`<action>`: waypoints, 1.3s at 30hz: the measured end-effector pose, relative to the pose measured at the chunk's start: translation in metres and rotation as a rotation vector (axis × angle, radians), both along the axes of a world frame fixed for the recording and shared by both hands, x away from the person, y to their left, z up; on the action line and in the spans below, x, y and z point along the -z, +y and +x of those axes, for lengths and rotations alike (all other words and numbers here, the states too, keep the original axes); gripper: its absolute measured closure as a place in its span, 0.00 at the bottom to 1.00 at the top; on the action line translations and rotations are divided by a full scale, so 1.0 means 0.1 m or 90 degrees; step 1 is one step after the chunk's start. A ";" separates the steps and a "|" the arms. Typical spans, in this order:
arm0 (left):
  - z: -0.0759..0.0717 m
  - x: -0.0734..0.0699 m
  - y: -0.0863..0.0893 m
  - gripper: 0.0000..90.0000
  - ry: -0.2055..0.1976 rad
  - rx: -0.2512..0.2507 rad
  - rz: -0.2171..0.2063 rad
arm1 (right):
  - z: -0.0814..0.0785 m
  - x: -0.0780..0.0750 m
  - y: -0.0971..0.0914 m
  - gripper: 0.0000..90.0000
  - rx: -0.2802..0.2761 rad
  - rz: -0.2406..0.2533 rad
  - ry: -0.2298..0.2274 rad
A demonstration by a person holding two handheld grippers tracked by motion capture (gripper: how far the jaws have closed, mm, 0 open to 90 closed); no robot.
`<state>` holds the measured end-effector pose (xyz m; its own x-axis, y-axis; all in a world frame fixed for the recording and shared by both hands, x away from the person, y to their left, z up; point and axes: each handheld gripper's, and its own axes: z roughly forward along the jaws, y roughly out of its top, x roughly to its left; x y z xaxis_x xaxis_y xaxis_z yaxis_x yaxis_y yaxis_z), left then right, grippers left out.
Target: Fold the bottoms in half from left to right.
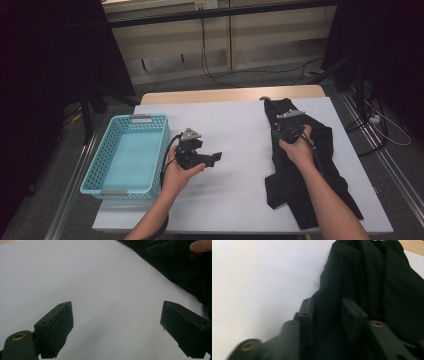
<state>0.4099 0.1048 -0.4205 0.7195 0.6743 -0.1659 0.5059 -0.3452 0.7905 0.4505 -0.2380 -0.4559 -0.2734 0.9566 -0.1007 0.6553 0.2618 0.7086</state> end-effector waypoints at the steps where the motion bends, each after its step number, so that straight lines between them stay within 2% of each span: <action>1: 0.00 0.00 0.01 0.13 0.000 -0.002 0.002 | 0.01 0.01 0.00 0.87 -0.003 0.008 0.006; 4: 0.01 0.00 0.03 0.13 0.002 -0.005 0.007 | 0.04 0.02 -0.02 1.00 -0.009 0.023 0.006; 6: 0.00 0.00 0.03 0.13 0.001 -0.011 0.003 | 0.05 -0.02 0.00 1.00 -0.016 0.032 0.002; 9: 0.01 -0.02 0.02 0.13 -0.002 -0.009 0.002 | 0.04 -0.14 0.07 1.00 -0.036 0.043 -0.028; 11: 0.01 -0.02 0.02 0.14 0.001 -0.009 -0.002 | 0.03 -0.22 0.18 1.00 -0.072 0.024 -0.045; 12: 0.01 -0.02 0.02 0.14 0.000 -0.009 0.000 | 0.02 -0.23 0.23 1.00 -0.089 0.014 -0.041; 14: 0.01 -0.02 0.02 0.14 -0.001 -0.008 0.005 | 0.02 -0.18 0.28 0.94 -0.104 0.047 -0.008; 15: 0.00 -0.02 0.02 0.14 -0.001 -0.010 0.006 | 0.02 -0.15 0.30 0.87 -0.110 0.058 -0.002; 16: 0.00 -0.02 0.03 0.14 0.002 -0.010 0.005 | 0.02 -0.14 0.32 0.80 -0.106 0.048 -0.003; 18: 0.00 -0.02 0.04 0.14 0.000 -0.012 0.004 | 0.00 -0.15 0.34 0.78 -0.105 0.039 -0.017; 22: 0.00 -0.02 0.05 0.14 0.003 -0.014 0.004 | 0.03 -0.19 0.29 0.62 -0.053 0.023 -0.042; 23: 0.00 -0.02 0.05 0.14 0.003 -0.015 0.004 | 0.05 -0.18 0.27 0.60 -0.054 0.028 -0.039; 25: 0.00 -0.02 0.05 0.14 0.002 -0.015 0.000 | 0.09 -0.14 0.25 0.49 -0.050 0.014 -0.018; 29: 0.01 -0.02 0.06 0.14 0.001 -0.014 -0.001 | 0.15 0.00 0.24 0.41 -0.035 0.005 0.006; 30: 0.01 -0.02 0.06 0.14 0.005 -0.013 -0.003 | 0.16 0.03 0.25 0.43 -0.033 -0.008 0.008; 31: 0.01 -0.02 0.05 0.14 0.004 -0.015 -0.006 | 0.17 0.04 0.26 0.43 -0.030 -0.008 0.006; 34: 0.01 -0.01 0.04 0.14 0.003 -0.012 -0.004 | 0.19 0.05 0.25 0.56 -0.021 0.012 0.004; 36: 0.01 0.00 0.04 0.14 0.007 -0.010 -0.003 | 0.20 0.05 0.24 0.70 -0.007 0.025 0.006; 39: 0.01 -0.01 0.05 0.13 0.002 -0.015 -0.003 | 0.22 0.06 0.21 0.85 0.008 0.025 -0.005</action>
